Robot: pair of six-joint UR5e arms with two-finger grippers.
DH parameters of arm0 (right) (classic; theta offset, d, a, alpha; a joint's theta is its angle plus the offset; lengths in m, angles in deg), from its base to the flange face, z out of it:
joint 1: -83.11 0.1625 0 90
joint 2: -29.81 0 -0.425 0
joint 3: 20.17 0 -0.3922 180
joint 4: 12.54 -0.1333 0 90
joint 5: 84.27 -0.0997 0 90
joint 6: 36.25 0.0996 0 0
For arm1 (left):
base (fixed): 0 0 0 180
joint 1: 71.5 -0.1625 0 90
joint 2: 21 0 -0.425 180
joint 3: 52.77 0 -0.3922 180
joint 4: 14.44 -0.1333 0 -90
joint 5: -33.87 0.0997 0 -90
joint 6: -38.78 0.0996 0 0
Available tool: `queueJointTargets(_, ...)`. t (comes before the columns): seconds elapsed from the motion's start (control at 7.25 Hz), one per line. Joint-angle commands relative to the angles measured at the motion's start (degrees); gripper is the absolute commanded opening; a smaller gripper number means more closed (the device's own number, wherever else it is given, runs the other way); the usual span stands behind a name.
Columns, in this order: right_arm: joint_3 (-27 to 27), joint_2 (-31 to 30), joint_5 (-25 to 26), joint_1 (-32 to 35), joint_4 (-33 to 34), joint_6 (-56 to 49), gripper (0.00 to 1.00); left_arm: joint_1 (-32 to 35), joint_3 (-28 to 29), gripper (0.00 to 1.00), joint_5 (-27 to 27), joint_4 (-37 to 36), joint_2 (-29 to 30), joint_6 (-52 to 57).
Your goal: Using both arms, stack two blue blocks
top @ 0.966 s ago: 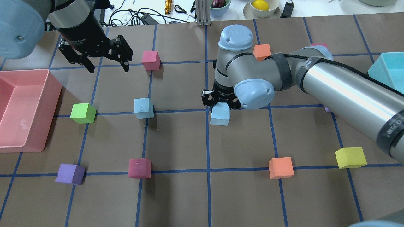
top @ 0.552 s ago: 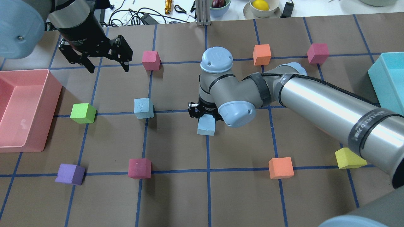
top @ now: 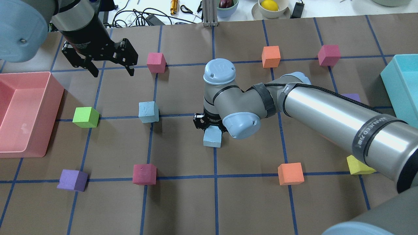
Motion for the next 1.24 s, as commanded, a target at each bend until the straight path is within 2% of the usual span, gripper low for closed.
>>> queueJointTargets(0.0, 0.3, 0.1, -0.5, 0.0, 0.2, 0.0, 0.07, 0.0, -2.2, 1.00, 0.2, -4.8, 1.8, 0.5)
queueJointTargets(0.14, 0.3, 0.3, 0.1, 0.0, 0.5, -0.9, 0.37, -0.1, -4.4, 1.00, -0.2, -8.5, 3.1, 0.4)
queueJointTargets(0.28, 0.4, 0.5, 0.2, 0.0, 0.7, -1.1, 0.99, -0.1, -7.5, 1.00, -0.3, -13.5, 3.9, 0.6)
queueJointTargets(0.55, 1.2, 0.3, 2.3, -0.1, 0.6, -1.2, 1.00, -0.2, -14.1, 1.00, -0.2, -23.0, 6.1, 1.2)
queueJointTargets(0.83, 0.3, -0.8, 2.2, -1.0, 0.2, -1.3, 1.00, -0.2, -20.2, 1.00, -0.3, -31.5, 9.5, 1.5)
queueJointTargets(1.1, 0.2, -5.2, 2.3, -3.9, -1.4, -2.9, 1.00, -0.2, -21.4, 1.00, 0.0, -35.2, 13.2, 1.5)
